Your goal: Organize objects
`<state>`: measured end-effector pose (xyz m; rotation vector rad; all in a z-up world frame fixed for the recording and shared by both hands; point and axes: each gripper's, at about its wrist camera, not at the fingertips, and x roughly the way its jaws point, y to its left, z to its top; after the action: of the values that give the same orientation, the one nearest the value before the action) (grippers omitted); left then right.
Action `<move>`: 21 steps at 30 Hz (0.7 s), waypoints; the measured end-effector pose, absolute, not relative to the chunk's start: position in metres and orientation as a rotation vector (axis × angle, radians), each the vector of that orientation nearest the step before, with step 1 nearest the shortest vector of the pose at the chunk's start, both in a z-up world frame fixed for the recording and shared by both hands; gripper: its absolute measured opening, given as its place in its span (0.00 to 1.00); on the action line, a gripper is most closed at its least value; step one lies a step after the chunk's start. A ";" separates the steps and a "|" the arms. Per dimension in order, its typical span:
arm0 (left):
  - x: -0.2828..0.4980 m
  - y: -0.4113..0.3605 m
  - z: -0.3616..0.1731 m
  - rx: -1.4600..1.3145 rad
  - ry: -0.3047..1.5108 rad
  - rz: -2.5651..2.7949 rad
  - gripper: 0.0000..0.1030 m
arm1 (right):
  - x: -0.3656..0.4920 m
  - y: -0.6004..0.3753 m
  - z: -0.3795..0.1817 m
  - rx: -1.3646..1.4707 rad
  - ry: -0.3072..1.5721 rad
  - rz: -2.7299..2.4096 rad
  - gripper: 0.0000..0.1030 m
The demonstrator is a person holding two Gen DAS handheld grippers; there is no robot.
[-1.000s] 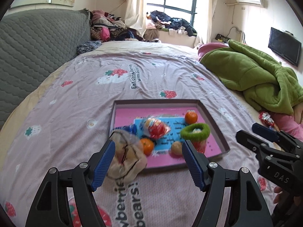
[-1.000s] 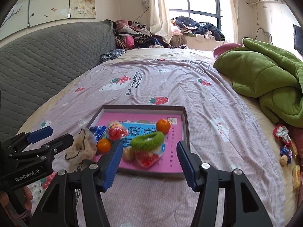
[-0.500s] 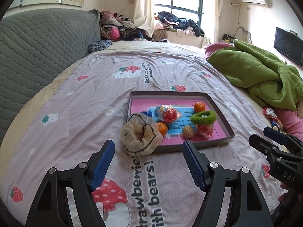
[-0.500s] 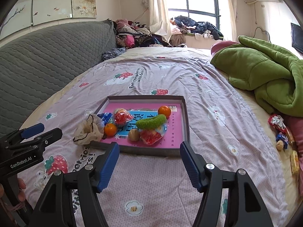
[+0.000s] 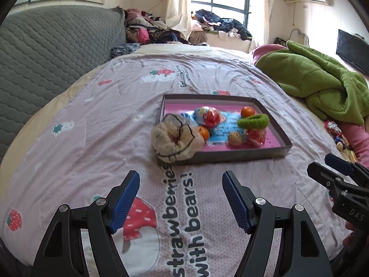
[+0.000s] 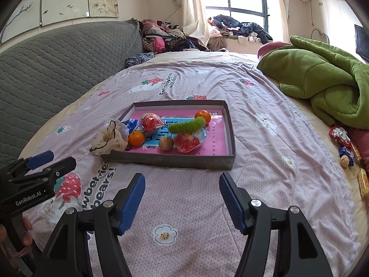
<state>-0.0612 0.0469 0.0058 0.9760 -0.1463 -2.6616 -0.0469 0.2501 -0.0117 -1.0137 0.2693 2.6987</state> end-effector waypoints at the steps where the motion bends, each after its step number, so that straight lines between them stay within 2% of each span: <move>1: -0.061 0.047 0.002 0.981 -0.142 -2.660 0.73 | -0.046 0.250 -0.014 -1.014 0.271 2.701 0.64; 21: -0.061 0.058 -0.046 0.995 -0.176 -2.664 0.73 | -0.039 0.256 -0.061 -1.018 0.317 2.666 0.64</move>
<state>-0.0614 0.0578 -0.0459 0.9947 -0.1758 -2.6639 -0.0392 0.2560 -0.0610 -1.0178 0.3170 2.6662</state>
